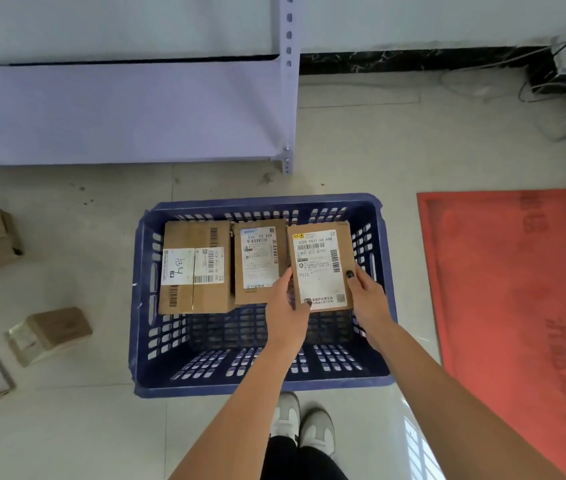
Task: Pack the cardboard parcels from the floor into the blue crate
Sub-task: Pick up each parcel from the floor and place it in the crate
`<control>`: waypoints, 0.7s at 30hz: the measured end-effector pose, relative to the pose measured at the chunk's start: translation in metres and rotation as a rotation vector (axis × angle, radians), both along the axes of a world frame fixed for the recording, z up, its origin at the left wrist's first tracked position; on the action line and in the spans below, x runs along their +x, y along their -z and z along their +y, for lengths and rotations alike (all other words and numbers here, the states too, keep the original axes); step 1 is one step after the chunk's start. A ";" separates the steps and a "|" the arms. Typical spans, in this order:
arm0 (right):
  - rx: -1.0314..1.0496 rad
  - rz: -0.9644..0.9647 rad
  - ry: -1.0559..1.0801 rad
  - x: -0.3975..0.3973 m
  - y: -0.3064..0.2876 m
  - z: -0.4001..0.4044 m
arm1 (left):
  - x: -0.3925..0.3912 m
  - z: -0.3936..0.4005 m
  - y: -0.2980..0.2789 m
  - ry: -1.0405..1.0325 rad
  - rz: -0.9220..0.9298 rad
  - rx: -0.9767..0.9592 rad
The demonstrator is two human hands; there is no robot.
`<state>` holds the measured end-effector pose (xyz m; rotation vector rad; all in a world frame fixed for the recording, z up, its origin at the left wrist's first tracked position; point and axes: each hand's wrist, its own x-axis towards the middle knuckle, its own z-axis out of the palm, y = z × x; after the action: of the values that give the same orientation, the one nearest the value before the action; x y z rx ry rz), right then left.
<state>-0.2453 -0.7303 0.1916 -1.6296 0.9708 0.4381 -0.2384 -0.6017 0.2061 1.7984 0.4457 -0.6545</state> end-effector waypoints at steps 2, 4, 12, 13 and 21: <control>-0.012 0.020 0.014 0.001 0.016 -0.008 | 0.004 -0.007 0.013 0.015 0.034 -0.020; -0.008 0.031 0.036 0.003 0.035 -0.012 | 0.012 -0.014 0.028 0.031 0.075 -0.033; 0.068 0.037 0.069 0.029 0.116 -0.010 | 0.035 -0.042 0.100 0.095 0.098 0.075; 0.062 0.039 0.060 0.031 0.125 -0.010 | 0.035 -0.044 0.108 0.110 0.095 0.096; 0.041 0.043 0.033 0.047 0.179 -0.002 | 0.037 -0.048 0.157 0.167 -0.037 0.255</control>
<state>-0.1981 -0.7322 0.0130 -1.5707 1.0132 0.4692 -0.2014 -0.6496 0.0496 2.1030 0.3693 -0.7036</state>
